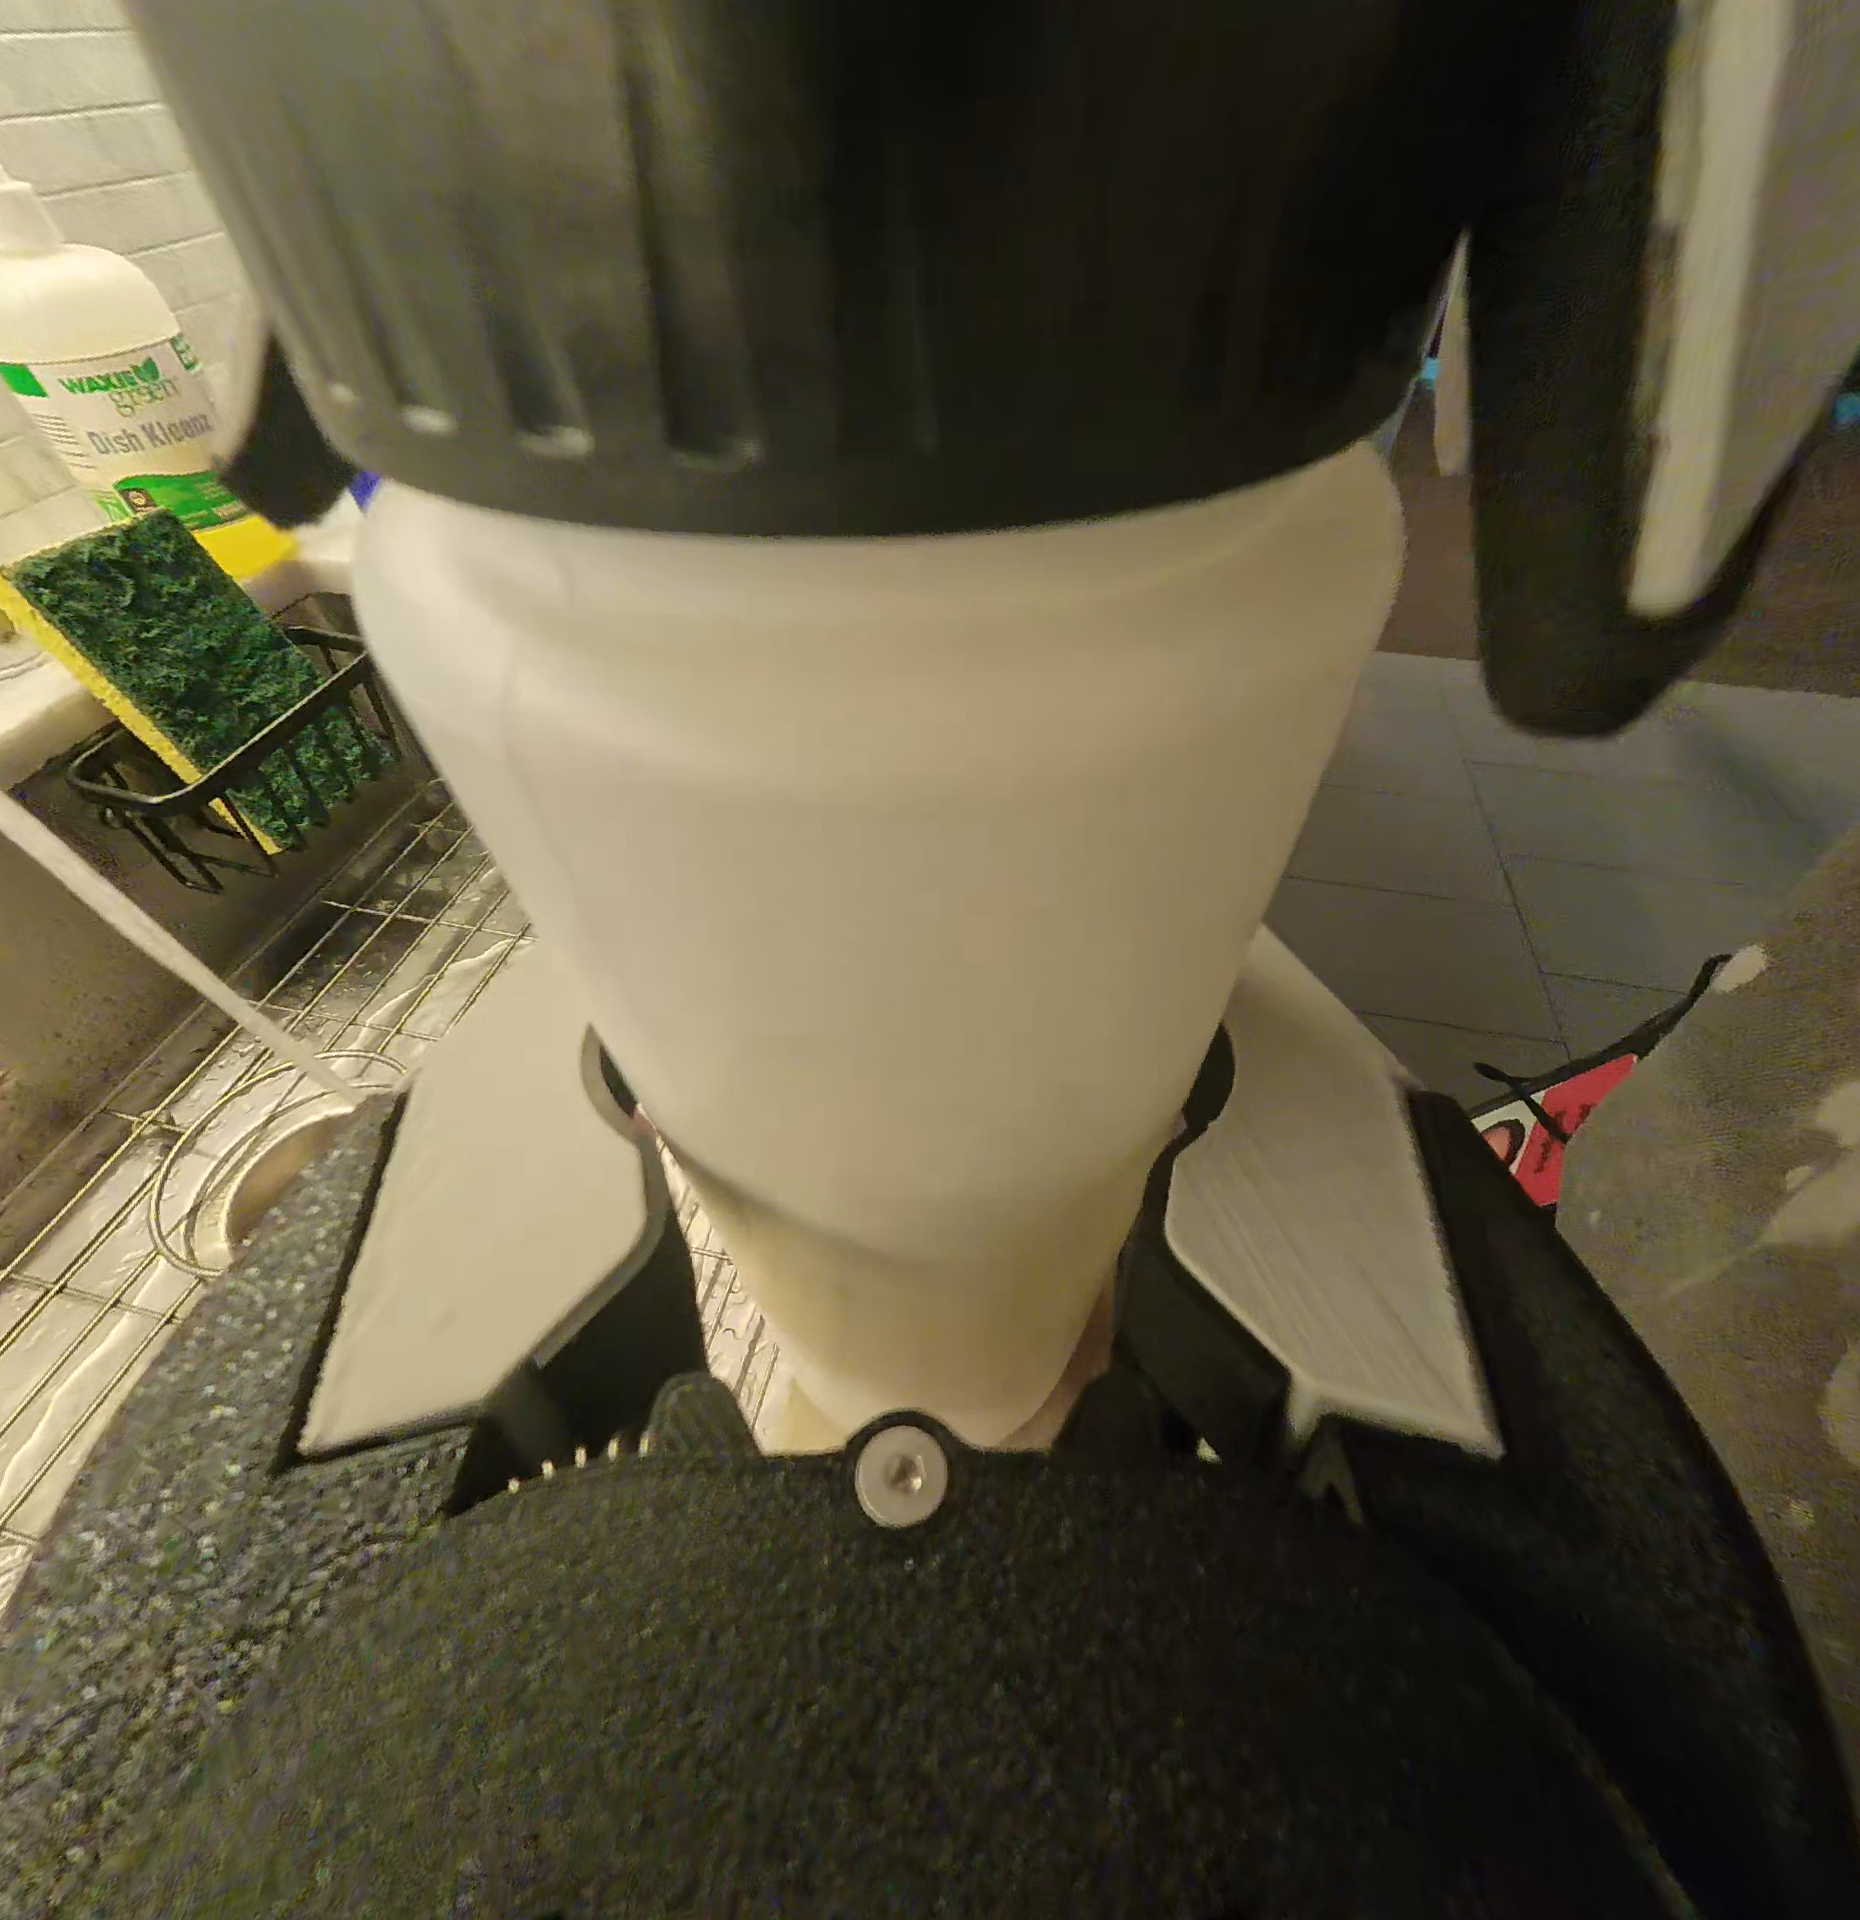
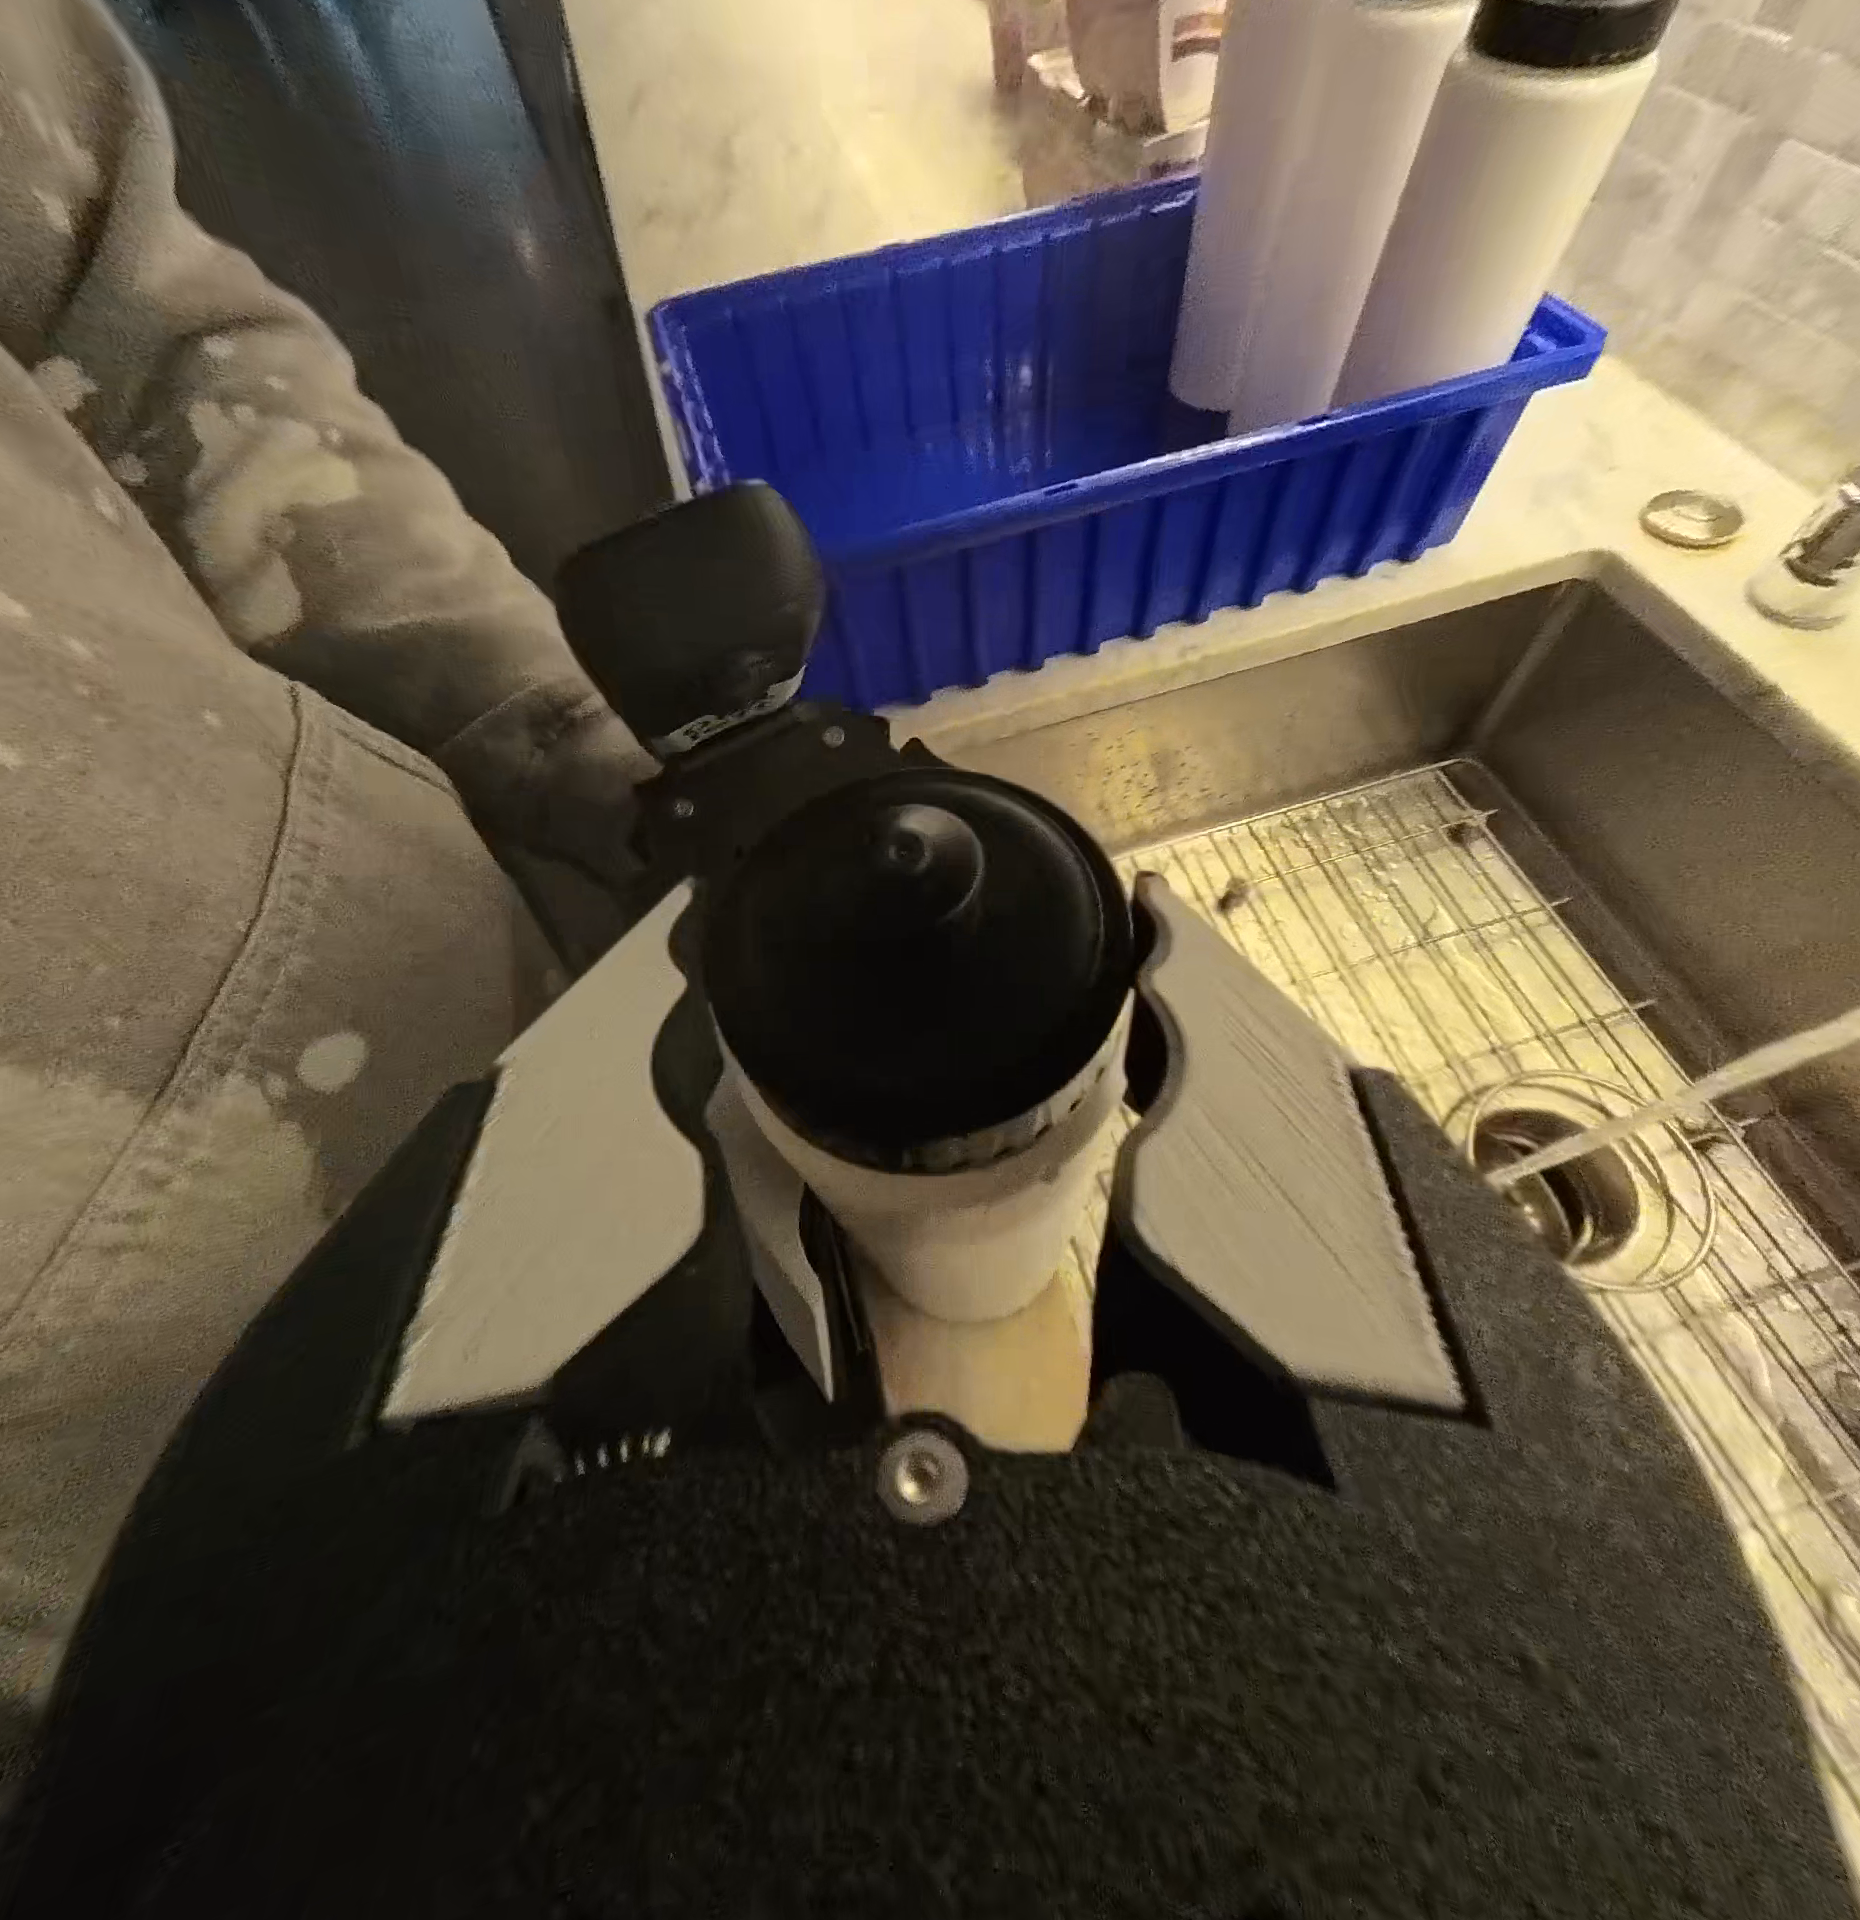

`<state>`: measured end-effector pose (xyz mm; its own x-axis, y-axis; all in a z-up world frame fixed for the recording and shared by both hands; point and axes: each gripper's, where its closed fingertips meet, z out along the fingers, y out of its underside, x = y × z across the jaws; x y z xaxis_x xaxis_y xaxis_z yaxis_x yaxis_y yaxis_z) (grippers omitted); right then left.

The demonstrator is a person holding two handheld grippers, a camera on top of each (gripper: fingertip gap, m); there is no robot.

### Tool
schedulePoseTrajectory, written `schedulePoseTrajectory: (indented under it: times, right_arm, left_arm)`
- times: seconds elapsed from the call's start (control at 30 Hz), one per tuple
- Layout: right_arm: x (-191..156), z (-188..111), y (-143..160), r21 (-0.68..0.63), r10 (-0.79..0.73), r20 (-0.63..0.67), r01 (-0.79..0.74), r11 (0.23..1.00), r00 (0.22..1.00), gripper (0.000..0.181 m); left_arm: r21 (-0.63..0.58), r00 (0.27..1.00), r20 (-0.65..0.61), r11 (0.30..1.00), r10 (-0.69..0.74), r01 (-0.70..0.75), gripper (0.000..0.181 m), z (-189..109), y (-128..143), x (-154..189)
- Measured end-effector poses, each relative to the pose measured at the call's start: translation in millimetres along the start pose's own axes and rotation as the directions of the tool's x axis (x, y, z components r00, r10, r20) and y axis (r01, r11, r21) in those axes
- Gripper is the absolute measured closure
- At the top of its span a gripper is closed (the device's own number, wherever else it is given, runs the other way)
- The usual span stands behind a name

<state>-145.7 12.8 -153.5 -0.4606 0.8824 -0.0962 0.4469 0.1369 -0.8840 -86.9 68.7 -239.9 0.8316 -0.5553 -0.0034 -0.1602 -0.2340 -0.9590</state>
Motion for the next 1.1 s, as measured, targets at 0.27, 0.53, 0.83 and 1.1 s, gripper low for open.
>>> schedulePoseTrajectory:
  times: [0.27, 0.53, 0.83, 1.1]
  right_arm:
    - [23.5, -14.1, -2.1, 0.336, 0.283, -0.625, -0.076, 0.939, 0.728, 0.103]
    - [2.5, -10.3, -5.9, 0.129, 0.129, -0.219, -0.102, 0.986, 0.967, 0.082]
    - [13.6, -9.2, -4.3, 0.271, 0.238, -0.333, -0.149, 0.951, 0.912, 0.103]
    - [12.6, -14.0, -3.4, 0.297, 0.29, -0.531, -0.145, 0.944, 0.796, 0.088]
  left_arm:
    - [0.034, 0.998, 0.057, 0.999, -0.037, 0.035, 0.073, 3.8, -2.6, -3.2]
    - [0.023, 1.0, -0.027, 1.0, -0.016, 0.017, 0.077, 2.2, -2.3, 4.0]
    - [0.025, 0.998, -0.049, 0.999, -0.034, 0.036, 0.077, 2.4, -2.8, 4.7]
    - [0.02, 0.999, -0.041, 0.999, -0.029, 0.029, 0.077, 3.7, -2.7, 9.0]
